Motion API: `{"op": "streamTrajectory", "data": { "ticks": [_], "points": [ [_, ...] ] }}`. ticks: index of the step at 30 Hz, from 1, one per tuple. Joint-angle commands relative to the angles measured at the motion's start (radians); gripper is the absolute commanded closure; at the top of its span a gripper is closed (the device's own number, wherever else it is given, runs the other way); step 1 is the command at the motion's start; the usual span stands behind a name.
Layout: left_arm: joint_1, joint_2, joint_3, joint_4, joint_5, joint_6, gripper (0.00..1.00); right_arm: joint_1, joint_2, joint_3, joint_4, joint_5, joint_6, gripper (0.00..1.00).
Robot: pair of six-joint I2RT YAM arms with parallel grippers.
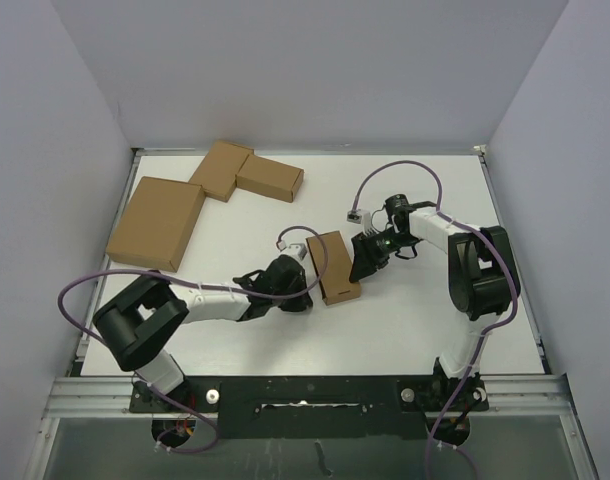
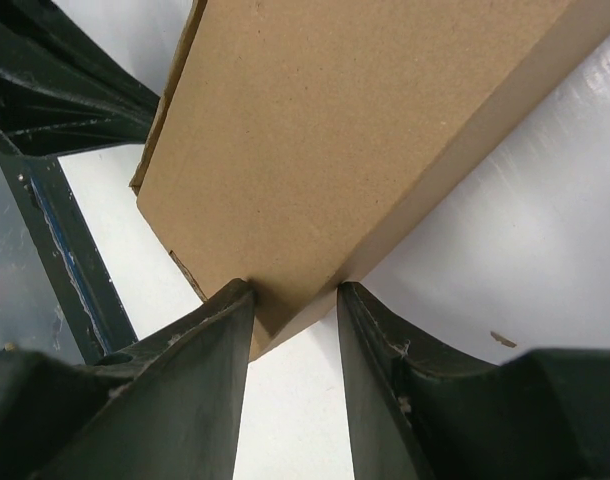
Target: Fold the paper box
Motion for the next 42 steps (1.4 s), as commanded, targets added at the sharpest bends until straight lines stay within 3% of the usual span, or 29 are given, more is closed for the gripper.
{"op": "streamTrajectory", "data": {
  "ticks": [1,9,14,22,29,42],
  "points": [
    [-0.053,-0.053,0.065,-0.034,-0.079,-0.041,1.0,0.016,0.014,-0.003,0.046,0.088,-0.04,0.62],
    [-0.145,0.081,0.337,-0.193,-0.214,-0.084,1.0,0.023,0.017,-0.003,0.046,0.091,-0.039,0.62],
    [-0.166,0.165,0.489,-0.274,-0.216,-0.077,1.0,0.025,0.012,-0.003,0.045,0.088,-0.039,0.62],
    [-0.16,0.045,0.364,-0.279,-0.255,-0.055,1.0,0.017,0.002,0.0,0.043,0.082,-0.04,0.62],
    [-0.125,-0.095,0.181,-0.173,-0.188,-0.03,1.0,0.013,-0.003,-0.003,0.047,0.082,-0.038,0.61],
    [-0.173,0.048,0.287,-0.264,-0.234,-0.127,1.0,0.013,0.0,-0.005,0.049,0.082,-0.037,0.61]
  ]
}}
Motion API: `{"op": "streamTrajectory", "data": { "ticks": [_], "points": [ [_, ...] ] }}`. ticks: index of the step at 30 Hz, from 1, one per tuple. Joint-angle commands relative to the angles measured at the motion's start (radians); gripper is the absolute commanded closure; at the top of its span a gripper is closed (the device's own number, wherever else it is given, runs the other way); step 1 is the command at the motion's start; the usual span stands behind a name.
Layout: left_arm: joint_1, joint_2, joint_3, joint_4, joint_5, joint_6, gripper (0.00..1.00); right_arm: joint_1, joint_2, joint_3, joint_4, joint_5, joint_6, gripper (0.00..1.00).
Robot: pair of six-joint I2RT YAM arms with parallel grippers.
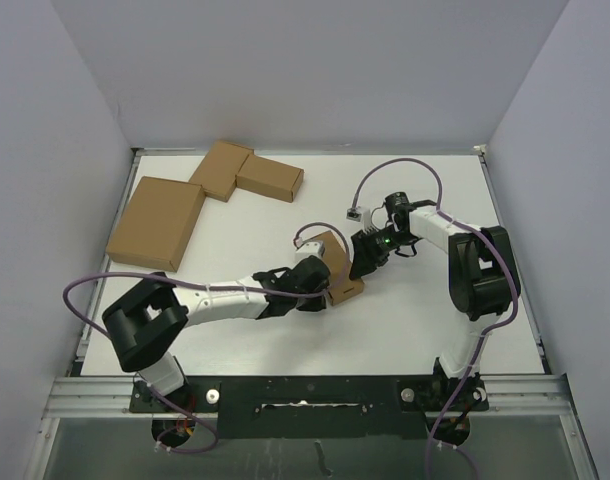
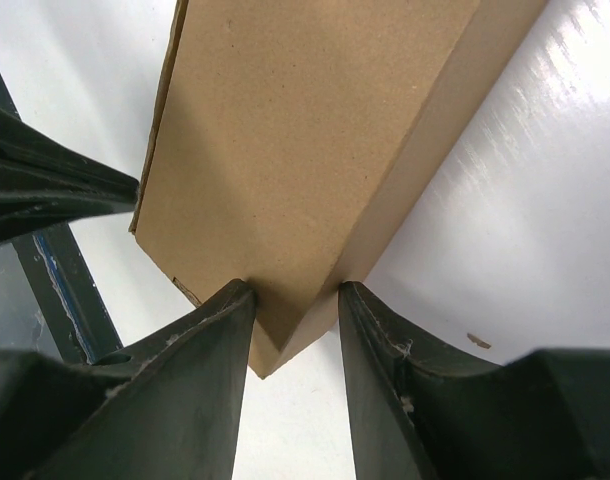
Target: Fold the paper box
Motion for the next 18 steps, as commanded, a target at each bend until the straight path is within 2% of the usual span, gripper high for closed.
{"op": "streamTrajectory", "data": {
  "ticks": [1,9,15,18],
  "points": [
    [-0.027,0.059,0.097,-0.006,-0.024,-0.031,1.0,0.011,0.003,-0.016,0.033,0.065,-0.027,0.61],
    [-0.042,0.122,0.176,-0.037,-0.045,-0.087,1.0,0.018,0.005,-0.016,0.034,0.066,-0.026,0.61],
    [-0.042,0.224,0.376,-0.127,-0.082,-0.125,1.0,0.022,0.002,-0.018,0.035,0.066,-0.026,0.61],
    [-0.045,0.239,0.415,-0.155,-0.094,-0.151,1.0,0.022,0.002,-0.018,0.033,0.065,-0.026,0.61]
  ]
}}
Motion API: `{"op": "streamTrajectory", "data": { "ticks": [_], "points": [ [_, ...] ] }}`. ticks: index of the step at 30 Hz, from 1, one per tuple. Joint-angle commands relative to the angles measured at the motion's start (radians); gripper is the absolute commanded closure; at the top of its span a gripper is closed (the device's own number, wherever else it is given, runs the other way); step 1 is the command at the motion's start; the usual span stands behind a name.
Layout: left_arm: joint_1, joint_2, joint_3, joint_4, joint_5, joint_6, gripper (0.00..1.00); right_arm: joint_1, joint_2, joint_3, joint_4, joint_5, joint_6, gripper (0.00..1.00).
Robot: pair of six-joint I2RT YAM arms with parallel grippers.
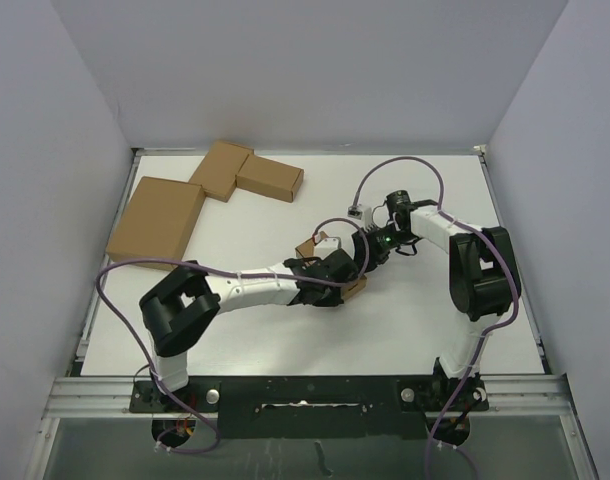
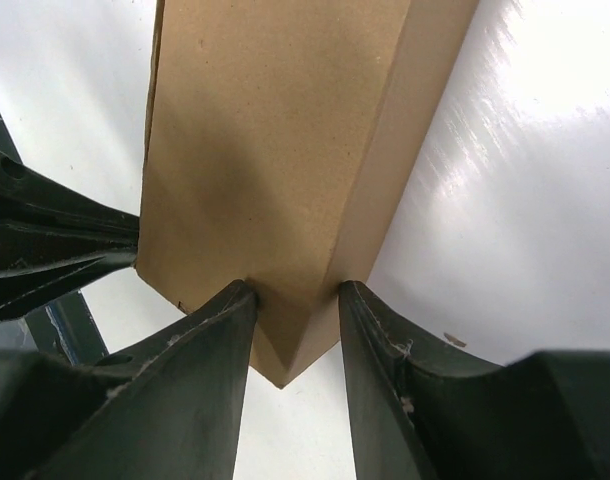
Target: Fold the paper box
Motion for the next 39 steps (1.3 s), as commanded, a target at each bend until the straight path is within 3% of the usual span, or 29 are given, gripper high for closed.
{"op": "streamTrajectory", "data": {
  "ticks": [1,6,11,13,18,22,24,27,32,35,39],
  "points": [
    [-0.008,0.022,0.12,0.081,-0.054,-0.076,1.0,0.025,0.004,-0.016,0.01,0.056,-0.025,0.61],
    [-0.008,-0.036,0.058,0.095,-0.069,-0.065,0.98,0.018,-0.001,-0.014,0.007,0.043,-0.025,0.61],
    [-0.006,-0.182,-0.106,0.161,-0.081,0.014,0.95,-0.019,-0.037,-0.015,0.005,0.005,-0.029,0.56],
    [-0.001,-0.255,-0.188,0.212,-0.088,0.068,0.87,-0.031,-0.064,-0.02,0.009,-0.01,-0.037,0.51],
    [0.064,-0.426,-0.394,0.386,0.003,0.183,0.47,-0.05,-0.153,-0.04,0.033,-0.011,-0.055,0.39],
    [0.162,-0.518,-0.587,0.66,0.248,0.203,0.38,-0.071,-0.208,-0.055,0.044,-0.005,-0.084,0.38],
    [0.189,-0.546,-0.644,0.727,0.319,0.192,0.44,-0.079,-0.238,-0.062,0.044,0.013,-0.114,0.39],
    [0.199,-0.576,-0.655,0.672,0.325,0.209,0.71,-0.09,-0.289,-0.081,0.049,0.095,-0.18,0.45],
    [0.199,-0.595,-0.679,0.641,0.384,0.275,0.97,-0.114,-0.284,-0.1,0.003,0.188,-0.261,0.83],
    [0.197,-0.579,-0.716,0.699,0.417,0.233,1.0,-0.121,-0.209,-0.069,-0.051,0.186,-0.248,1.0],
    [0.162,-0.509,-0.712,0.734,0.364,0.105,1.0,-0.092,-0.154,-0.063,-0.052,0.233,-0.212,1.0]
  ]
}}
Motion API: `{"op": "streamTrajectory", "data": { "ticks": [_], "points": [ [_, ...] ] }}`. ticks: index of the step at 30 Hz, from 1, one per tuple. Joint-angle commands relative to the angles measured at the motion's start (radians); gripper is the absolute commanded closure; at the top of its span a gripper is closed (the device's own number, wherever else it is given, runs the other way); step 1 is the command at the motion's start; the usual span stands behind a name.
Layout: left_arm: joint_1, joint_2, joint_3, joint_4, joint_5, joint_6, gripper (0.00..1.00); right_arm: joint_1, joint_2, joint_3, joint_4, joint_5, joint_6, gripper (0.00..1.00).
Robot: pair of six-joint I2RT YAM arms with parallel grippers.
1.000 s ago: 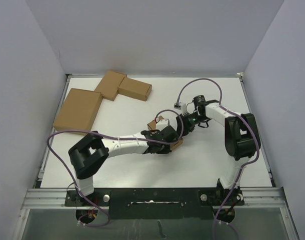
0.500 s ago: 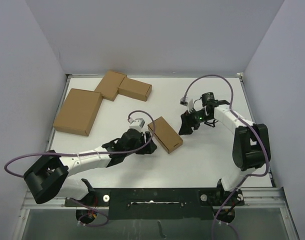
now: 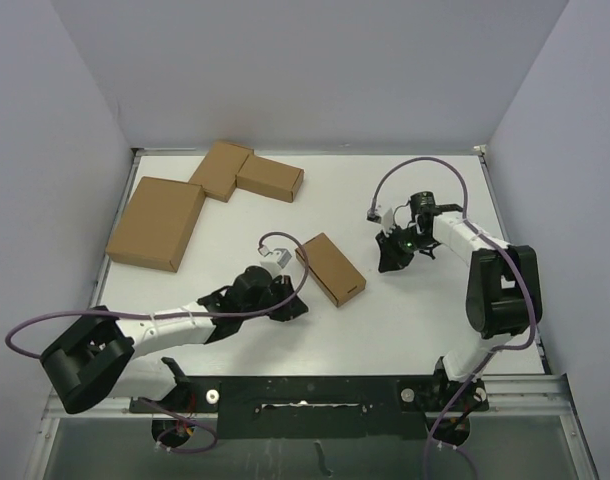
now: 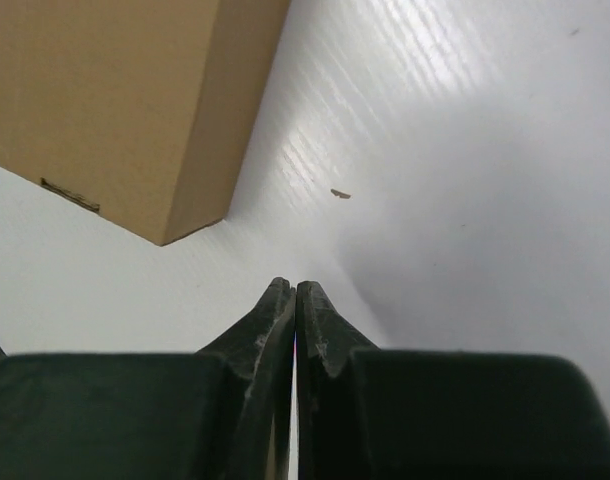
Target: Fold the paper box
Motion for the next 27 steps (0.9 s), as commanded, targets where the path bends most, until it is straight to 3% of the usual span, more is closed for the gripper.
{"op": "streamTrajectory", "data": {
  "ticks": [1,13,20,27],
  "points": [
    [-0.044,0.066,0.028,0.092,-0.035,-0.127,1.0,0.031,0.045,0.027,-0.025,0.067,0.013,1.0],
    [-0.188,0.269,0.272,-0.219,-0.349,-0.435,1.0,0.101,0.046,0.012,-0.002,0.127,0.024,1.0],
    [-0.197,0.323,0.34,-0.286,-0.363,-0.541,1.0,0.119,0.039,0.009,0.001,0.137,0.021,1.0],
    [-0.196,0.377,0.409,-0.287,-0.35,-0.553,1.0,0.138,0.029,0.007,0.001,0.143,0.021,1.0]
  ]
}}
